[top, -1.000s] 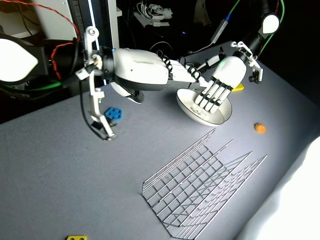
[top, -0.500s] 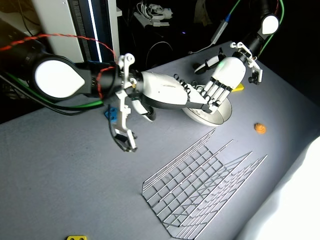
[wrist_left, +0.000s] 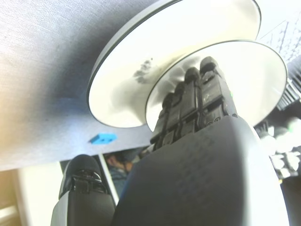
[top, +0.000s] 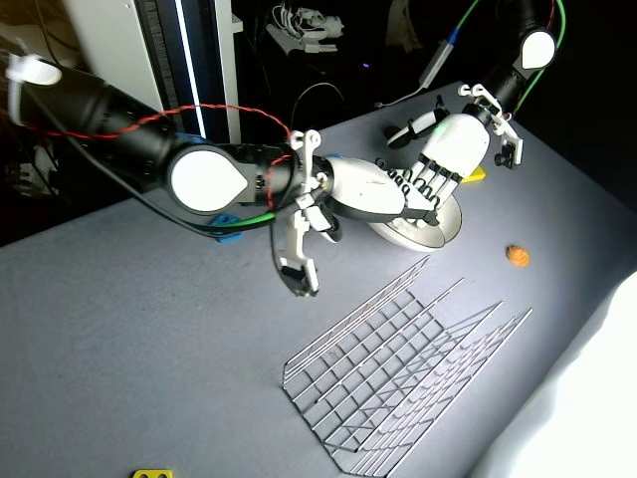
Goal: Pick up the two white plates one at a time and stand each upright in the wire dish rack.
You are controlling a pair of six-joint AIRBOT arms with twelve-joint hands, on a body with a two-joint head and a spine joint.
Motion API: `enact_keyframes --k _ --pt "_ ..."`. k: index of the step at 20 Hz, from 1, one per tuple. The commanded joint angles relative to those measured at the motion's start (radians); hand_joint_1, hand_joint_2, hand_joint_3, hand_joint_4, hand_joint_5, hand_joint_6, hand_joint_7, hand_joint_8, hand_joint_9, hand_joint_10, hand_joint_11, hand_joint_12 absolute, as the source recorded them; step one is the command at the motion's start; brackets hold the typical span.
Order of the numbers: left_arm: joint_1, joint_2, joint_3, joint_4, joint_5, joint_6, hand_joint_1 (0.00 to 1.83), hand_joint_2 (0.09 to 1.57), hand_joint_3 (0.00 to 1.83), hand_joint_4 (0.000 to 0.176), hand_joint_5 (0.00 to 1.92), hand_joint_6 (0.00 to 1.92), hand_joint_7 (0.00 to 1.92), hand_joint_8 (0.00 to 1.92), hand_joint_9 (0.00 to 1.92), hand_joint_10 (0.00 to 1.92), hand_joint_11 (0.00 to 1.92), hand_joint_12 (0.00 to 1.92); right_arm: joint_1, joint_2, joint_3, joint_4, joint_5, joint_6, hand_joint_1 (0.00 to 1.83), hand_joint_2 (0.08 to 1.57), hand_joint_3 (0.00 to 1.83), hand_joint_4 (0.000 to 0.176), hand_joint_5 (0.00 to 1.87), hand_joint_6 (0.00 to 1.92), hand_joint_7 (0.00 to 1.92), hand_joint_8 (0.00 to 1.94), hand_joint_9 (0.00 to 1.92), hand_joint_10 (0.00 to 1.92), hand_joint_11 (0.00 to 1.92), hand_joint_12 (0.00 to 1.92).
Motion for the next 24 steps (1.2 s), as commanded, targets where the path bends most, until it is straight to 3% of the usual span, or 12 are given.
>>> enact_keyframes --k 1,5,9,11,12,17,18,19,20,21,22,24 --pt "-0.005 -0.011 0.002 -0.027 -0.018 -0.003 0.0 1.05 0.0 0.0 0.0 0.0 0.0 0.0 0.0 0.0 0.0 0.0 0.013 -0.002 0.002 0.026 0.091 -0.011 1.18 0.95 0.01 0.0 0.07 0.01 0.02 0.0 0.04 0.01 0.0 0.46" --pt "-0.005 -0.012 0.002 -0.027 -0.018 -0.003 0.0 1.03 0.0 0.0 0.0 0.0 0.0 0.0 0.0 0.0 0.0 0.0 0.013 -0.033 0.023 0.06 0.091 -0.019 1.16 0.97 0.0 0.0 0.14 0.01 0.1 0.01 0.11 0.01 0.0 0.63" --pt "-0.011 -0.011 0.005 -0.027 -0.018 -0.003 0.0 1.05 0.01 0.0 0.0 0.0 0.03 0.01 0.01 0.01 0.0 0.0 0.008 -0.059 0.045 0.078 0.096 -0.021 1.05 0.99 0.0 0.0 0.38 0.02 0.35 0.01 0.33 0.03 0.0 1.07" --pt "-0.011 -0.013 0.008 -0.027 -0.018 -0.005 0.0 1.05 0.01 0.0 0.01 0.0 0.04 0.01 0.03 0.01 0.0 0.0 0.007 -0.066 0.046 0.079 0.103 -0.022 1.04 1.03 0.01 0.0 0.43 0.02 0.4 0.01 0.38 0.03 0.01 1.13" --pt "-0.012 -0.013 0.009 -0.027 -0.018 -0.005 0.0 1.05 0.0 0.0 0.0 0.0 0.04 0.01 0.03 0.01 0.0 0.0 0.006 -0.069 0.046 0.08 0.104 -0.022 1.1 1.04 0.0 0.0 0.59 0.02 0.61 0.01 0.59 0.05 0.2 1.16" --pt "-0.014 -0.012 0.009 -0.027 -0.018 -0.007 0.0 1.03 0.0 0.0 0.01 0.0 0.03 0.01 0.02 0.01 0.0 0.0 -0.006 -0.076 0.046 0.08 0.116 -0.025 1.21 1.05 0.0 0.0 0.91 0.03 0.94 0.02 0.94 0.05 0.6 1.01" --pt "-0.014 -0.012 0.009 -0.027 -0.018 -0.007 0.0 1.03 0.0 0.0 0.01 0.0 0.03 0.01 0.02 0.01 0.0 0.0 -0.007 -0.076 0.046 0.08 0.119 -0.025 1.17 1.14 0.0 0.0 0.94 0.8 0.99 0.01 0.99 0.02 0.68 0.95" --pt "-0.014 -0.012 0.009 -0.027 -0.018 -0.008 0.0 1.03 0.0 0.0 0.0 0.0 0.02 0.0 0.0 0.0 0.0 0.0 -0.008 -0.076 0.046 0.08 0.12 -0.025 1.2 1.13 0.0 0.0 0.93 1.04 1.0 0.74 1.05 0.03 0.72 0.95" --pt "-0.014 -0.013 0.009 -0.027 -0.018 -0.008 0.0 1.04 0.0 0.0 0.0 0.0 0.01 0.0 0.0 0.0 0.0 0.0 -0.008 -0.077 0.046 0.08 0.121 -0.025 1.21 1.13 0.0 0.017 0.9 1.11 0.99 0.92 1.09 0.03 0.75 0.96" --pt "-0.014 -0.013 0.009 -0.027 -0.018 -0.008 0.0 1.04 0.0 0.0 0.0 0.0 0.01 0.0 0.0 0.0 0.0 0.0 -0.009 -0.077 0.046 0.08 0.125 -0.025 1.34 1.12 0.0 0.0 0.91 1.08 1.01 0.89 0.94 0.94 0.77 0.97" --pt "-0.014 -0.013 0.009 -0.027 -0.018 -0.008 0.0 1.04 0.0 0.0 0.0 0.0 0.0 0.0 0.0 0.0 0.0 0.0 -0.009 -0.077 0.046 0.08 0.129 -0.025 1.37 1.11 0.0 0.0 0.91 1.04 1.01 0.91 0.91 1.13 0.78 1.01" --pt "-0.014 -0.011 0.006 -0.027 -0.018 -0.01 0.0 1.03 0.0 0.0 0.0 0.0 0.0 0.0 0.0 0.0 0.0 0.0 -0.009 -0.076 0.046 0.081 0.138 -0.024 1.38 1.1 0.0 0.0 0.92 1.01 1.03 0.87 0.96 1.1 0.83 1.01"
